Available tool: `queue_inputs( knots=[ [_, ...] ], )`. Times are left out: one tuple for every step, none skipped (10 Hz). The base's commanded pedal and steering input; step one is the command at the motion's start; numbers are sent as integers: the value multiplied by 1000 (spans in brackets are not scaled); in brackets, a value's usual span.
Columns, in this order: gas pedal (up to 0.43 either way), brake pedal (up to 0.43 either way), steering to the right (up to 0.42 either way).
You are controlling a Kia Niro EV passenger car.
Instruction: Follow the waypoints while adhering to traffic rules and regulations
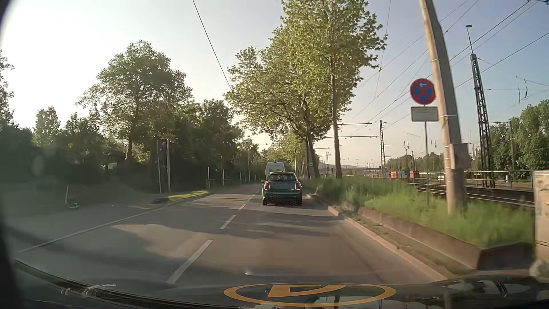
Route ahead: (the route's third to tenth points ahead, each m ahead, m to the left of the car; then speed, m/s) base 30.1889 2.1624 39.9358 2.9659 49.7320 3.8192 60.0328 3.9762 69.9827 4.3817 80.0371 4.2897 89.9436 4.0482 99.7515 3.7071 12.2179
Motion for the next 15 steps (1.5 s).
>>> queue_inputs(
  knots=[
    [130,0,-24],
    [138,0,-24],
    [138,0,-24],
    [150,0,-24],
    [157,0,-24],
    [169,0,-24],
    [169,0,-24],
    [169,0,-23],
    [169,0,-21],
    [157,0,-18],
    [157,0,-15],
    [150,0,-13],
    [150,0,-8],
    [138,0,-6],
    [138,0,-6]
  ],
)
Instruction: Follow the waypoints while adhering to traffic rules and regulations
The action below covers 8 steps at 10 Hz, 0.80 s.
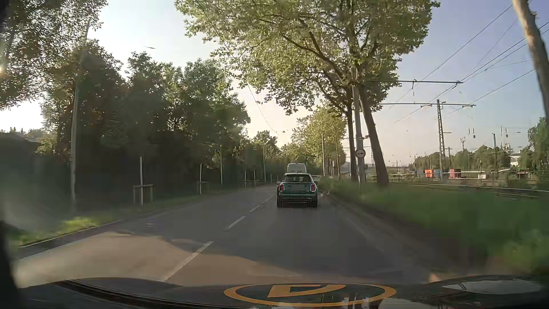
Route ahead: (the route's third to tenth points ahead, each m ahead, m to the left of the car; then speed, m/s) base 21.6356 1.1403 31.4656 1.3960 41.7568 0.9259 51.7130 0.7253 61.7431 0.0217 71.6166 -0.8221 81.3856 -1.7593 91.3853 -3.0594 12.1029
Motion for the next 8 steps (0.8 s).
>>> queue_inputs(
  knots=[
    [130,0,-6],
    [118,0,-5],
    [110,0,-5],
    [110,0,-5],
    [110,0,-3],
    [110,0,-1],
    [110,0,0],
    [110,0,1]
  ],
)
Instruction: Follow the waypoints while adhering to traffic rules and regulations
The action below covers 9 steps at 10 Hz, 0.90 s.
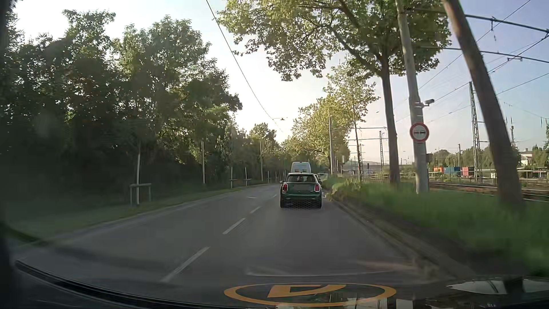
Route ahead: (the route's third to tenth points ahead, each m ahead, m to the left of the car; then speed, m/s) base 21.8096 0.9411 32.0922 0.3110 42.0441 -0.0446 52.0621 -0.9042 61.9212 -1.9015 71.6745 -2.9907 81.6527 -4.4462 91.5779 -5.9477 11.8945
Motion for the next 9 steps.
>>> queue_inputs(
  knots=[
    [118,0,3],
    [118,0,3],
    [118,0,3],
    [118,0,3],
    [118,0,3],
    [118,0,3],
    [118,0,3],
    [118,0,3],
    [118,0,3]
  ],
)
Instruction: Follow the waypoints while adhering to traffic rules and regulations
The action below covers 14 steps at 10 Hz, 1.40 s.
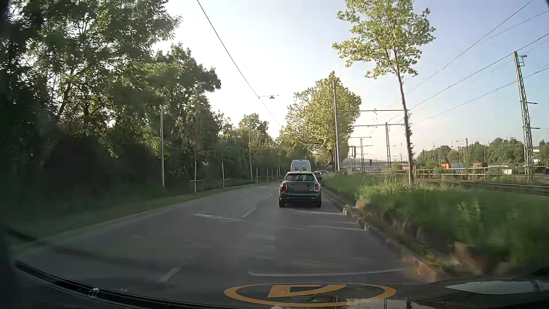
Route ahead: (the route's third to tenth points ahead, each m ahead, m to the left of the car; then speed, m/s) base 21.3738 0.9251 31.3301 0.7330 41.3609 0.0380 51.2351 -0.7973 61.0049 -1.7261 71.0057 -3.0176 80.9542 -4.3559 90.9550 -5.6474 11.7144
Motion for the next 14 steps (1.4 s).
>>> queue_inputs(
  knots=[
    [118,0,3],
    [118,0,1],
    [118,0,-2],
    [118,0,-3],
    [118,0,-3],
    [118,0,-3],
    [118,0,-3],
    [118,0,-3],
    [118,0,-3],
    [118,0,-3],
    [118,0,-2],
    [118,0,0],
    [118,0,0],
    [118,0,1]
  ],
)
